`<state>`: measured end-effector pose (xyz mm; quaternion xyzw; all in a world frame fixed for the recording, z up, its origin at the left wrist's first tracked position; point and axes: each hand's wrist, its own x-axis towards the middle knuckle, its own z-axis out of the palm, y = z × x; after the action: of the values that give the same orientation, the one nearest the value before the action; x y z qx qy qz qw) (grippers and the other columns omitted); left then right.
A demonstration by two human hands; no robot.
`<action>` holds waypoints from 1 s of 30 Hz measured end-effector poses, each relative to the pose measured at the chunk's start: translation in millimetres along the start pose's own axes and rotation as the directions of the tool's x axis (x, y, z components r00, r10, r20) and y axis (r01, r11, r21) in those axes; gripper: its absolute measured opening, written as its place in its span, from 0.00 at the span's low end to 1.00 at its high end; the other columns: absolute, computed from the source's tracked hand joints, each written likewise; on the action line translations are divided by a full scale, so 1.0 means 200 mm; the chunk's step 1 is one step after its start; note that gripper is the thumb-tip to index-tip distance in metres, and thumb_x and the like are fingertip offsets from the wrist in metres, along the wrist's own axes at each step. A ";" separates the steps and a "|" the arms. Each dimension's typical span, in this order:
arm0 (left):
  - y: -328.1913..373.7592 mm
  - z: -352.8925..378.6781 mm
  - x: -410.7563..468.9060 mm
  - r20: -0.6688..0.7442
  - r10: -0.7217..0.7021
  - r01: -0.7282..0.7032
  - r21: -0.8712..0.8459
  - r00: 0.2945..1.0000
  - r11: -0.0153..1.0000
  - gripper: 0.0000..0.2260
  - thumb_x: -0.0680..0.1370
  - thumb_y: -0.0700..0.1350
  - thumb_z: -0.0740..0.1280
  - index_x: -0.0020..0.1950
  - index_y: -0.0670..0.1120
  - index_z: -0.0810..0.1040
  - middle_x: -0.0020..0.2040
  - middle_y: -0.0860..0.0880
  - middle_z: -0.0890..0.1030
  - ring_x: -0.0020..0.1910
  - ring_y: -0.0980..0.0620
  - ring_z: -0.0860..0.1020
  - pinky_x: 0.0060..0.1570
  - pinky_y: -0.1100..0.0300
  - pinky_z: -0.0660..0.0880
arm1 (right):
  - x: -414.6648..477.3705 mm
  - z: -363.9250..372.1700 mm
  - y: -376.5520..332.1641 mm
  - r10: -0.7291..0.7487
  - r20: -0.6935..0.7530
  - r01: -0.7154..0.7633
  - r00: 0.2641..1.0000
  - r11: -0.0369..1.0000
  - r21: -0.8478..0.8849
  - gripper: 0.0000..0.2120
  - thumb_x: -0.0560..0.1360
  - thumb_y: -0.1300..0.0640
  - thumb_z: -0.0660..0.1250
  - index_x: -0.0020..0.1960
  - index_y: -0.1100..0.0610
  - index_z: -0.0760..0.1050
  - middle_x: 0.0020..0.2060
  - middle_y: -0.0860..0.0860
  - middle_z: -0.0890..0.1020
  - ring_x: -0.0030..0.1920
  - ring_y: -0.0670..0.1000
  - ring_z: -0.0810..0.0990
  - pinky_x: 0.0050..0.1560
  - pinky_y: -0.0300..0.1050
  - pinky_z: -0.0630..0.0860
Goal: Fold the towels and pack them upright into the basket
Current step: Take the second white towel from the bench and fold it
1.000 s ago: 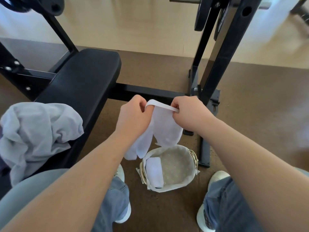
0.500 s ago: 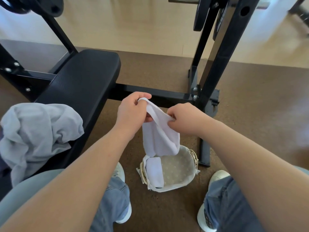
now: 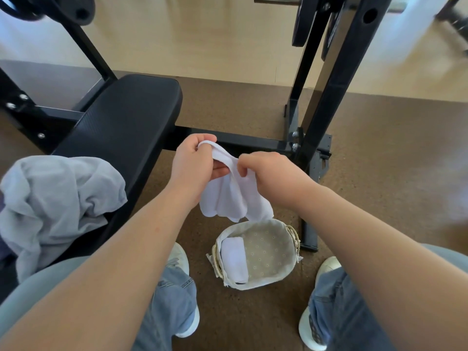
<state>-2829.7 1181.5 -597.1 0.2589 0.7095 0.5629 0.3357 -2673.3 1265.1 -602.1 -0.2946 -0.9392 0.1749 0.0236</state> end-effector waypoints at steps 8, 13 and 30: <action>0.00 0.02 -0.03 0.049 0.038 -0.041 0.056 0.998 0.998 0.09 0.85 0.41 0.62 0.61 0.51 0.78 0.52 0.51 0.79 0.48 0.49 0.84 0.42 0.62 0.83 | -0.01 0.01 -0.05 0.083 0.212 -0.142 0.974 0.948 0.285 0.14 0.81 0.51 0.64 0.65 0.45 0.81 0.48 0.48 0.85 0.46 0.49 0.83 0.52 0.49 0.83; 0.01 0.02 -0.04 0.066 0.008 -0.008 0.005 0.998 1.000 0.10 0.84 0.39 0.62 0.63 0.50 0.78 0.54 0.49 0.80 0.48 0.49 0.85 0.45 0.60 0.84 | 0.00 0.05 -0.09 0.169 0.184 -0.207 0.968 0.955 0.212 0.18 0.79 0.39 0.66 0.52 0.54 0.84 0.41 0.52 0.85 0.41 0.52 0.85 0.48 0.48 0.84; -0.10 0.10 -0.11 0.438 -0.001 -0.283 0.583 0.899 0.762 0.19 0.79 0.56 0.71 0.67 0.52 0.74 0.55 0.56 0.80 0.51 0.58 0.79 0.42 0.69 0.71 | 0.05 -0.09 -0.03 0.571 0.113 -0.432 0.813 0.462 0.775 0.15 0.82 0.46 0.67 0.53 0.58 0.82 0.47 0.58 0.86 0.47 0.56 0.87 0.54 0.55 0.85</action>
<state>-2800.0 1173.8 -615.4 0.5234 0.7473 0.2472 0.3264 -2682.0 1271.6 -583.3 -0.5314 -0.6358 0.5331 0.1708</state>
